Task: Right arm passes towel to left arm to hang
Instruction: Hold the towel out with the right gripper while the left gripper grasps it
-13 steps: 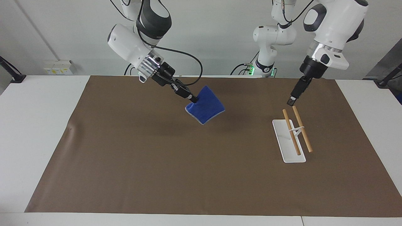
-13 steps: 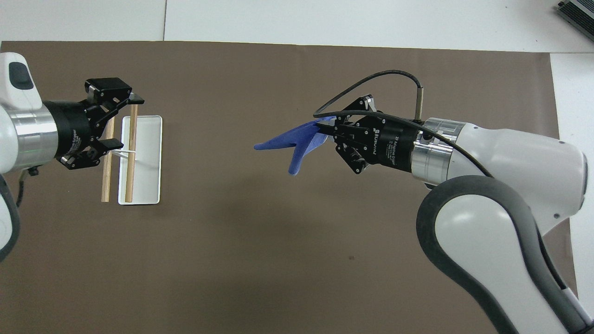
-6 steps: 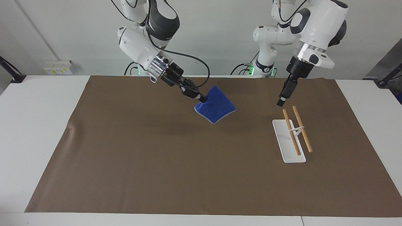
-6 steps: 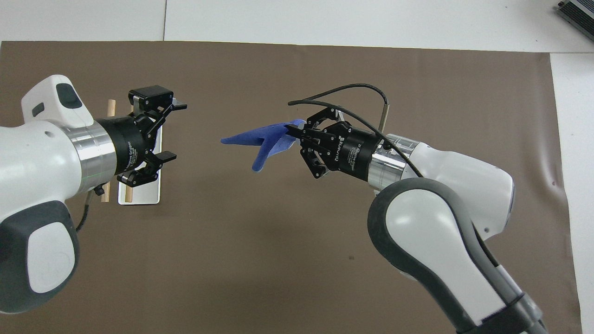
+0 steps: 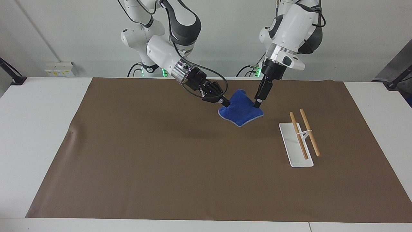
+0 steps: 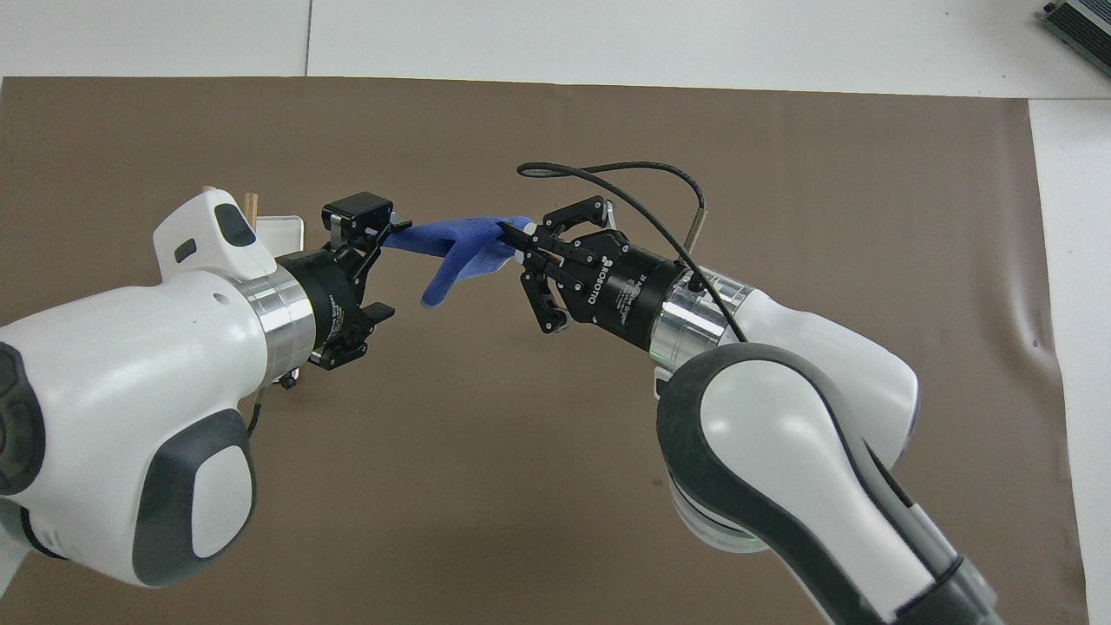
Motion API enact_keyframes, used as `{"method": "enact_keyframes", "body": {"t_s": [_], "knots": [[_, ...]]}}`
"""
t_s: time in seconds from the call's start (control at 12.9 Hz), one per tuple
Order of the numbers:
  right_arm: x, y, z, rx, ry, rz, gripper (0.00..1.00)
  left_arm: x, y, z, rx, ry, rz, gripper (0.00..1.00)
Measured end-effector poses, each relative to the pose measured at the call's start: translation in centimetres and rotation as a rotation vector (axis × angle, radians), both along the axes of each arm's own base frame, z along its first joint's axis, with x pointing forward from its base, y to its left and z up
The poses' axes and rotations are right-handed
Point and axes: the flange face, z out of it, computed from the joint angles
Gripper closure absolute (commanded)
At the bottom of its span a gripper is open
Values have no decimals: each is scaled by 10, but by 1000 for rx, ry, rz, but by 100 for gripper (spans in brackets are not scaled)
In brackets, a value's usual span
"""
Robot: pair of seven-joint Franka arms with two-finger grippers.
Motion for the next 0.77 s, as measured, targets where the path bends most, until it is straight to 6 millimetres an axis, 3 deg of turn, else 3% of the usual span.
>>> {"method": "enact_keyframes", "body": {"t_s": [0.39, 0.46, 0.54, 0.77], "knots": [[2, -1, 5, 13, -5, -7, 100, 9, 5, -6, -18, -46, 27, 0], [2, -1, 5, 13, -6, -6, 100, 9, 5, -5, -20, -51, 28, 4], [2, -1, 5, 12, -8, -6, 100, 10, 5, -4, -22, -61, 29, 11], [3, -1, 4, 6, -17, -2, 100, 12, 6, -5, -13, -78, 8, 47]]}}
